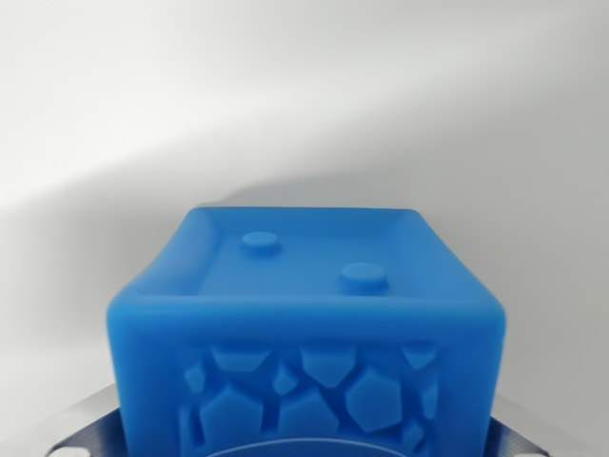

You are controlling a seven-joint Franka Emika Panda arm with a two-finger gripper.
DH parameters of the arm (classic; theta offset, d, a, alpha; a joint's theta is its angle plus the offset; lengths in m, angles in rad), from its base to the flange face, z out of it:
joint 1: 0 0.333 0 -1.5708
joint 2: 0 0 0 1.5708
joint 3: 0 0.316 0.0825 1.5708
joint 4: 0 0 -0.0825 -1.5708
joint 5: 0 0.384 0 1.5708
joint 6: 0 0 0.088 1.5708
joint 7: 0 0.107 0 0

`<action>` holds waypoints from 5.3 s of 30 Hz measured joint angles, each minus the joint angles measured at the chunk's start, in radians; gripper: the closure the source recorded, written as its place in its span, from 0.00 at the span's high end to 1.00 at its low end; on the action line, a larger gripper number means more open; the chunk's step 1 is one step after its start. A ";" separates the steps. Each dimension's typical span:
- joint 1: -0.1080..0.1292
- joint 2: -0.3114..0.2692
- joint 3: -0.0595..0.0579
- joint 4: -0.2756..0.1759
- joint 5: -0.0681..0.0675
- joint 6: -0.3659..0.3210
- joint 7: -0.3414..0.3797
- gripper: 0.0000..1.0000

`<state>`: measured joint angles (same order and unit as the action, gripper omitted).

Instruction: Stack cube

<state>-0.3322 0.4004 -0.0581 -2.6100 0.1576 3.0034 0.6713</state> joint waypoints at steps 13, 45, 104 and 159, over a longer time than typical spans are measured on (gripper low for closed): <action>0.004 -0.014 -0.004 -0.004 0.000 -0.008 0.001 0.00; 0.074 -0.253 -0.095 -0.053 -0.085 -0.192 0.063 0.00; 0.097 -0.191 -0.095 0.250 -0.105 -0.433 0.199 0.00; 0.098 -0.013 -0.079 0.646 -0.091 -0.653 0.317 0.00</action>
<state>-0.2341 0.3875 -0.1370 -1.9637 0.0668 2.3508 0.9883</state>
